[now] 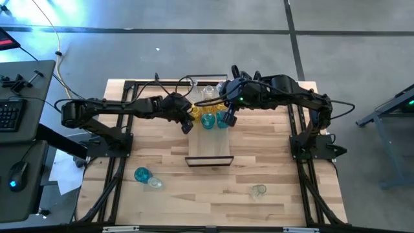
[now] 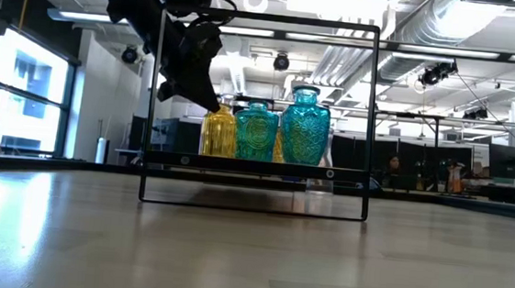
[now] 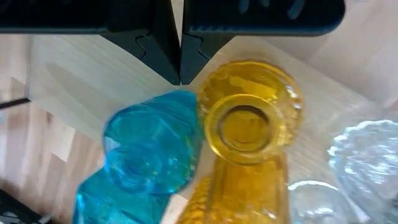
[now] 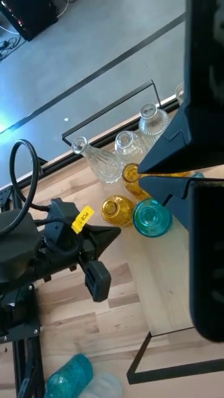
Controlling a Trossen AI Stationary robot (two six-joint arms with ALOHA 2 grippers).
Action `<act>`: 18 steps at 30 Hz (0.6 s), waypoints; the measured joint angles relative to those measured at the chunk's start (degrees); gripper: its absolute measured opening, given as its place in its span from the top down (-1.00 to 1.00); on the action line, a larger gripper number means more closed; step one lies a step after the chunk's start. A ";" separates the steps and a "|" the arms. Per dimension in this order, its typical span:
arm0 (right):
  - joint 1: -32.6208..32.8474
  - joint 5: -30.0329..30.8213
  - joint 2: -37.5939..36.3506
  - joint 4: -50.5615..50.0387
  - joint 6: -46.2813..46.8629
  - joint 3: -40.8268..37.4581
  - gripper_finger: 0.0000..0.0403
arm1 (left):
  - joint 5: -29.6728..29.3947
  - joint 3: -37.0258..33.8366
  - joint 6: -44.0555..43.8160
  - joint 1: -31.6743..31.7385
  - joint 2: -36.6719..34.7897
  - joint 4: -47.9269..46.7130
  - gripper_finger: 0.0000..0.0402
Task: Sort vases onto shelf
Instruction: Move the bottom yellow flower vase to the center of the shelf aligned with the other yellow flower vase
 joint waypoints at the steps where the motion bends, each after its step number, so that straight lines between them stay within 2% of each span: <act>1: 0.00 0.02 0.00 0.00 -0.01 0.00 1.00 | 0.64 0.00 0.00 -0.04 0.00 -0.07 1.00; 18: 0.00 0.13 0.00 0.00 -0.23 0.00 1.00 | 0.94 0.02 0.59 -0.02 4.43 1.80 1.00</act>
